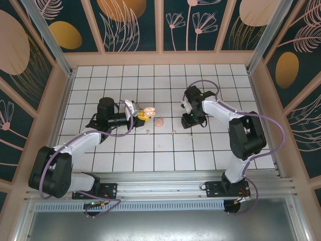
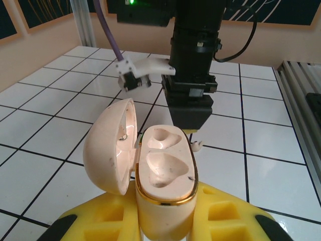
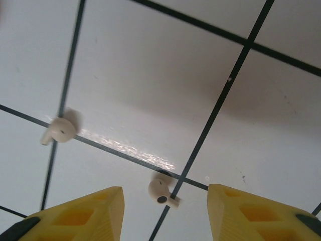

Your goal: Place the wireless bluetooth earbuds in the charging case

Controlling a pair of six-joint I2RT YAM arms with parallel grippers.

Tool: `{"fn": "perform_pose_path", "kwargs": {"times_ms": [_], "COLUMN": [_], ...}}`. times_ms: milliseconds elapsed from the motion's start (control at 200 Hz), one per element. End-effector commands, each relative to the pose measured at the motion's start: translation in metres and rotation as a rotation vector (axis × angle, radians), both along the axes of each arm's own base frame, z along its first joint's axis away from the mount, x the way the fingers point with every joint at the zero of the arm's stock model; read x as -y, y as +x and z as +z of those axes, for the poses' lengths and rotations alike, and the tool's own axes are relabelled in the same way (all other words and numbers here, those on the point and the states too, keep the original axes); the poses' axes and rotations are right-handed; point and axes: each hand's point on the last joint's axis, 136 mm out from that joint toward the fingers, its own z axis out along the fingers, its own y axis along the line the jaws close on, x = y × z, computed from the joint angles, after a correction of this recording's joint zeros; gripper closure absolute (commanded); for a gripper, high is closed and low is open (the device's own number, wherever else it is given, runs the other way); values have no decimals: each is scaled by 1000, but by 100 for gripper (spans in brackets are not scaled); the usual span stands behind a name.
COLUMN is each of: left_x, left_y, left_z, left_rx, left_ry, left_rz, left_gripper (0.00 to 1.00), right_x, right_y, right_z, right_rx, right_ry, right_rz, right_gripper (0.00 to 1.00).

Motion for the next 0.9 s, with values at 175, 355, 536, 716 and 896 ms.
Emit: {"fn": "perform_pose_path", "kwargs": {"times_ms": [175,355,536,716,896], "left_x": [2,1,2,1,2], "left_y": [-2,-2,-2,-1,-1], "left_z": [8,8,8,7,7], "left_rx": [41,44,39,35,30], "left_ry": [0,6,8,10,9], "left_rz": [-14,-14,-15,-12,-17], "left_gripper": [94,94,94,94,94], "right_x": [4,6,6,8,15], "right_y": [-10,-6,-9,-19,-24], "right_z": [-28,-39,-48,-52,-50], "right_rx": [-41,-25,-50,-91,-102], "right_ry": [-111,-126,-124,-120,-136], "right_rz": [78,51,56,82,86], "right_gripper": [50,49,49,47,46]}}
